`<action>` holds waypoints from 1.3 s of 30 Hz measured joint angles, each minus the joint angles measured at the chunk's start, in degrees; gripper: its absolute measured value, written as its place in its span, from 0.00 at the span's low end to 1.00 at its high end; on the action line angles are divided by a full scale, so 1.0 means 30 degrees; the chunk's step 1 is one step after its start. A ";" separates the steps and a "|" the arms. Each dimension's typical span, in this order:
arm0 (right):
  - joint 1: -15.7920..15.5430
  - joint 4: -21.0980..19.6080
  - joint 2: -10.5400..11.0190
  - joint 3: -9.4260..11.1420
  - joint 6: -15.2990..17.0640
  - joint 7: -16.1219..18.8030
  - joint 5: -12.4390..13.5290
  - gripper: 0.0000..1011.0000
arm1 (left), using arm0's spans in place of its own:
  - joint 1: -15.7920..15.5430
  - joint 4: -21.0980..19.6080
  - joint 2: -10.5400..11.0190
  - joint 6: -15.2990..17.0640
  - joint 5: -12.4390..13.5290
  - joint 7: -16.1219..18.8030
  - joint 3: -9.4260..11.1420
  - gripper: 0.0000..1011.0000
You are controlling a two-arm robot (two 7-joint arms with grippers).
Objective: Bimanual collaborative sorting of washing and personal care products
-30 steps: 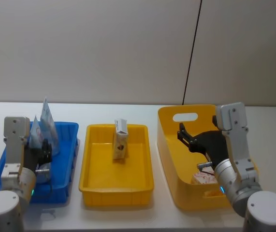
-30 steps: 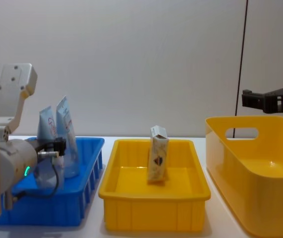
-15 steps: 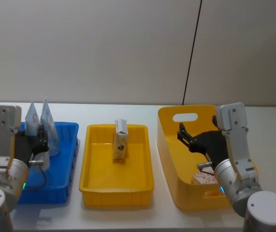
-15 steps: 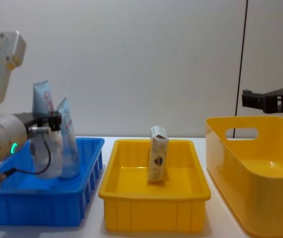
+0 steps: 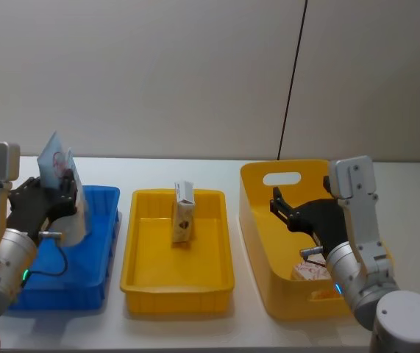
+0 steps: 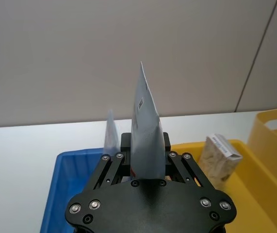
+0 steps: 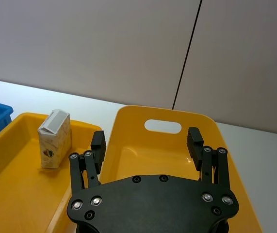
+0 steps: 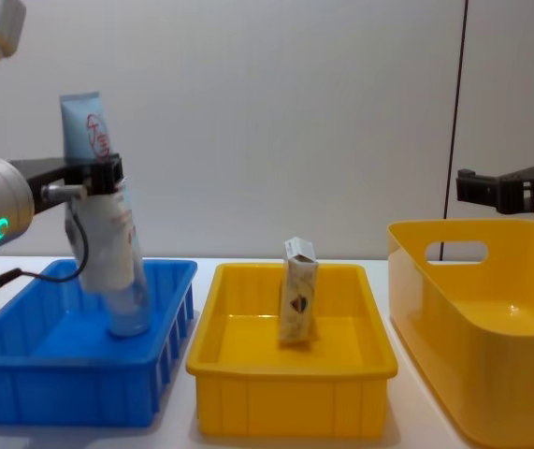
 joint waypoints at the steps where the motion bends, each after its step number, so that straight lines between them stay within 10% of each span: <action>1: 0.0000 0.0001 -0.0001 0.0000 0.0001 -0.0001 0.0001 0.99 | 0.0054 -0.0186 0.0058 -0.0026 -0.0172 -0.0337 -0.0024 0.29; 17: 0.0000 0.0000 0.0000 0.0001 0.0000 0.0000 0.0000 0.99 | -0.0495 -0.0473 0.0197 -0.1097 -0.1668 -0.3791 0.0430 0.29; 39: -0.0001 0.0000 -0.0001 0.0001 0.0000 0.0001 0.0000 0.99 | -0.4574 0.4402 -0.1125 -0.3829 -0.2575 -0.8734 0.2926 0.29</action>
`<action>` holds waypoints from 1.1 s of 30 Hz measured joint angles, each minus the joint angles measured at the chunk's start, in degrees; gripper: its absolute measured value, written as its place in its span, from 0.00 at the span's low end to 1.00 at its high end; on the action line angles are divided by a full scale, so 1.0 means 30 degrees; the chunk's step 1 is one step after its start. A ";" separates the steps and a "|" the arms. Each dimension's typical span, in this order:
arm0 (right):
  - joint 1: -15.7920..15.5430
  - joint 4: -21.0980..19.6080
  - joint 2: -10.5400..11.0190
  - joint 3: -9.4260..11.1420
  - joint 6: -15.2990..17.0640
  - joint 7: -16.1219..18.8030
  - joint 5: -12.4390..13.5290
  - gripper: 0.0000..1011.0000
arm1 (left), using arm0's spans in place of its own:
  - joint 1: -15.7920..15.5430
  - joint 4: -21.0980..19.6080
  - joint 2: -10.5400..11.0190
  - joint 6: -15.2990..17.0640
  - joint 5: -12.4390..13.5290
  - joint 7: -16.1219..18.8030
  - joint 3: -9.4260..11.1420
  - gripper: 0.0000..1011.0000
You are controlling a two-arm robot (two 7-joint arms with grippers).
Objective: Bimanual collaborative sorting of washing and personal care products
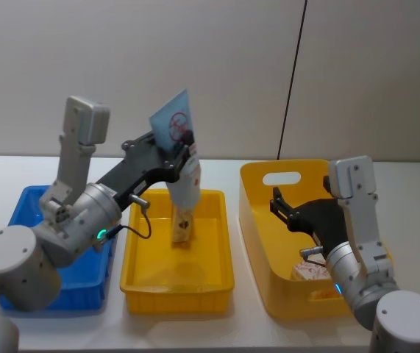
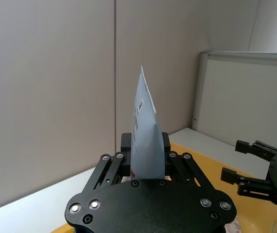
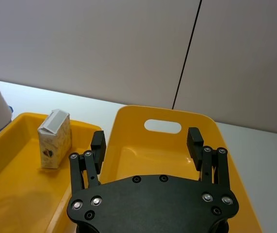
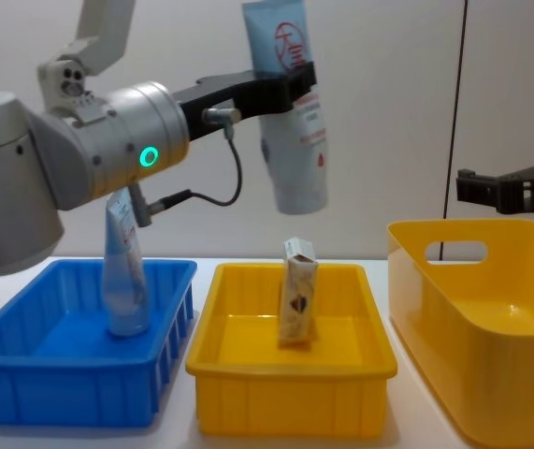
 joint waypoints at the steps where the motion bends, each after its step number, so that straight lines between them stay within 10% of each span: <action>1: 0.0000 0.0000 -0.0001 0.0000 0.0000 0.0001 -0.0001 0.99 | -0.0103 0.0135 -0.0031 -0.0060 -0.0011 -0.0105 0.0057 0.29; 33: 0.0149 -0.0953 0.1563 -0.1084 -0.0590 0.4152 0.0617 0.99 | -0.1617 0.2035 -0.0535 -0.0966 -0.0202 -0.1647 0.0893 0.29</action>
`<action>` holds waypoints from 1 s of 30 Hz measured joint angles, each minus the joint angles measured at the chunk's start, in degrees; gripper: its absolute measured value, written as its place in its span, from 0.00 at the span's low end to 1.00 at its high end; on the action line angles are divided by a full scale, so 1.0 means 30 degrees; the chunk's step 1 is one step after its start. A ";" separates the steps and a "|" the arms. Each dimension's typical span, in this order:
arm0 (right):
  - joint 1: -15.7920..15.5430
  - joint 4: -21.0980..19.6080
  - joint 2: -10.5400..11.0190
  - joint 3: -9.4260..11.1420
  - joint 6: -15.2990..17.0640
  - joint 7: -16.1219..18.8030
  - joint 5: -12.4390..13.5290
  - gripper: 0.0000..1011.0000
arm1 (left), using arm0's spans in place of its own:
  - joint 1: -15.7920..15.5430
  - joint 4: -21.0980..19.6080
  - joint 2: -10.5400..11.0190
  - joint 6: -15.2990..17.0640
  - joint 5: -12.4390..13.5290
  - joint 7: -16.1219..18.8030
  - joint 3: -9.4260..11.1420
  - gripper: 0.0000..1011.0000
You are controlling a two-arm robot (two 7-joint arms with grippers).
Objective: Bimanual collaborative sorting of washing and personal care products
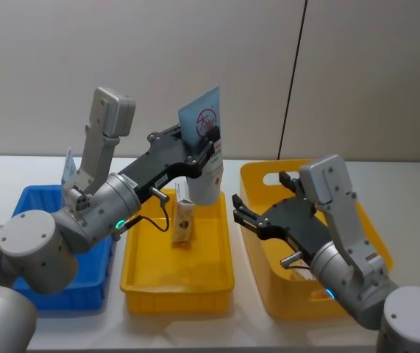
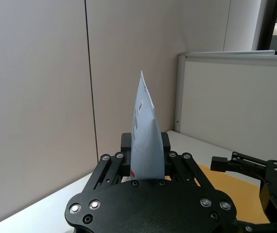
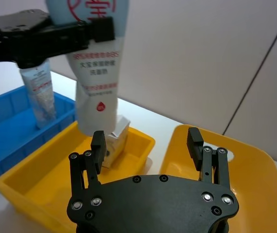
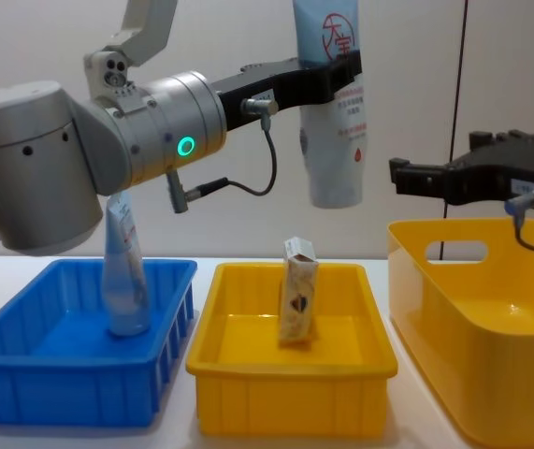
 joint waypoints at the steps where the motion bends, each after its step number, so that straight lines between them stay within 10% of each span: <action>1: 0.0067 -0.0025 0.0077 -0.0082 -0.0041 0.0183 0.0039 0.99 | -0.0005 0.0007 -0.0002 -0.0005 -0.0001 -0.0008 0.0005 0.29; 30: 0.2512 0.2369 0.0122 -0.0612 -0.0873 0.2503 0.1720 0.99 | -0.0113 0.0142 -0.0035 -0.0075 -0.0008 -0.0117 0.0064 0.29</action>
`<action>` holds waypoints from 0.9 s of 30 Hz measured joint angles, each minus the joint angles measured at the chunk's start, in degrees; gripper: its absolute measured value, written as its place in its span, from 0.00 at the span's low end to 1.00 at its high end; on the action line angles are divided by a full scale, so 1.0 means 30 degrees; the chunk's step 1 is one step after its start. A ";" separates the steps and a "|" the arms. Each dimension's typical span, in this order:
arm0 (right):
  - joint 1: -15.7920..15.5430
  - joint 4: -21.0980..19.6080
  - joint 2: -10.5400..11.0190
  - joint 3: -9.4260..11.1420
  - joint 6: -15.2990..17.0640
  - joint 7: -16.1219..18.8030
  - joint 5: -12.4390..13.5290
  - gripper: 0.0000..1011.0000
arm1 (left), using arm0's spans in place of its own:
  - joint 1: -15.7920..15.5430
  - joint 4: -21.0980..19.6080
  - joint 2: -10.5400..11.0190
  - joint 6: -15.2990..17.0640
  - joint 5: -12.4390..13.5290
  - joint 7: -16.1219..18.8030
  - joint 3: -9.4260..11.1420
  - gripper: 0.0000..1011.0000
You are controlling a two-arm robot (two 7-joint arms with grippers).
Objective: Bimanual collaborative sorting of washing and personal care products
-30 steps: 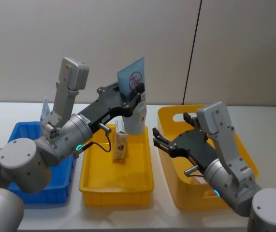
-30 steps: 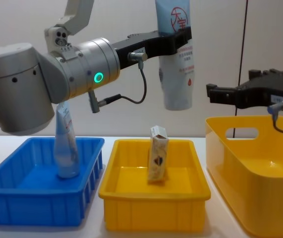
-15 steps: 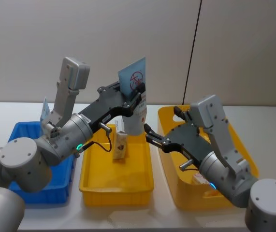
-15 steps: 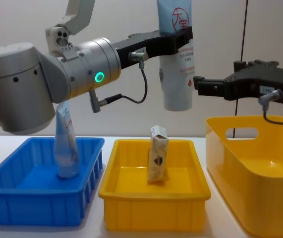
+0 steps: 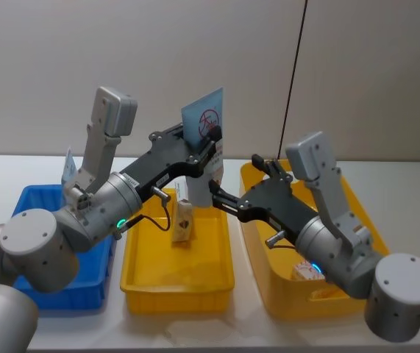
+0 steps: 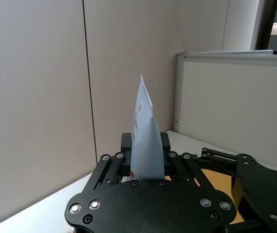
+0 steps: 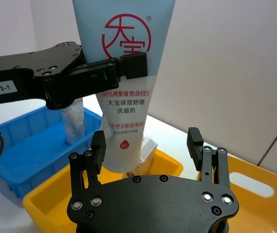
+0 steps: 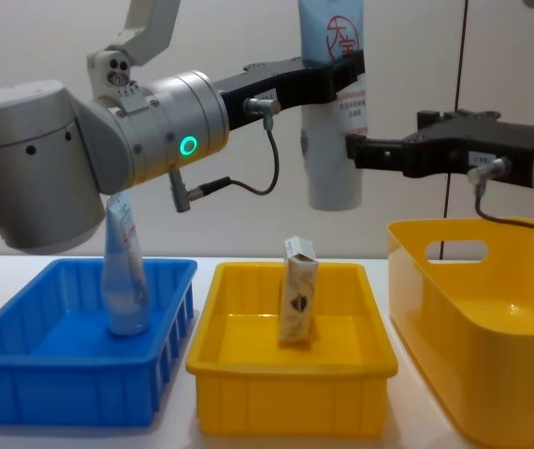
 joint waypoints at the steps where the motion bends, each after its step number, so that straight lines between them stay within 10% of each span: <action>1: 0.0168 0.0246 -0.0045 -0.0013 -0.0048 0.0173 0.0173 0.99 | -0.0002 0.0005 -0.0002 0.0000 -0.0001 -0.0001 0.0000 0.29; 11: 0.1220 0.1772 -0.0373 -0.0154 -0.0241 0.1036 0.1049 0.99 | -0.0008 0.0006 0.0000 0.0000 0.0000 -0.0001 -0.0001 0.29; 27: 0.2814 0.4303 -0.1033 -0.0348 -0.0293 0.2080 0.2303 0.59 | -0.0006 0.0005 -0.0001 0.0000 0.0000 0.0003 -0.0003 0.29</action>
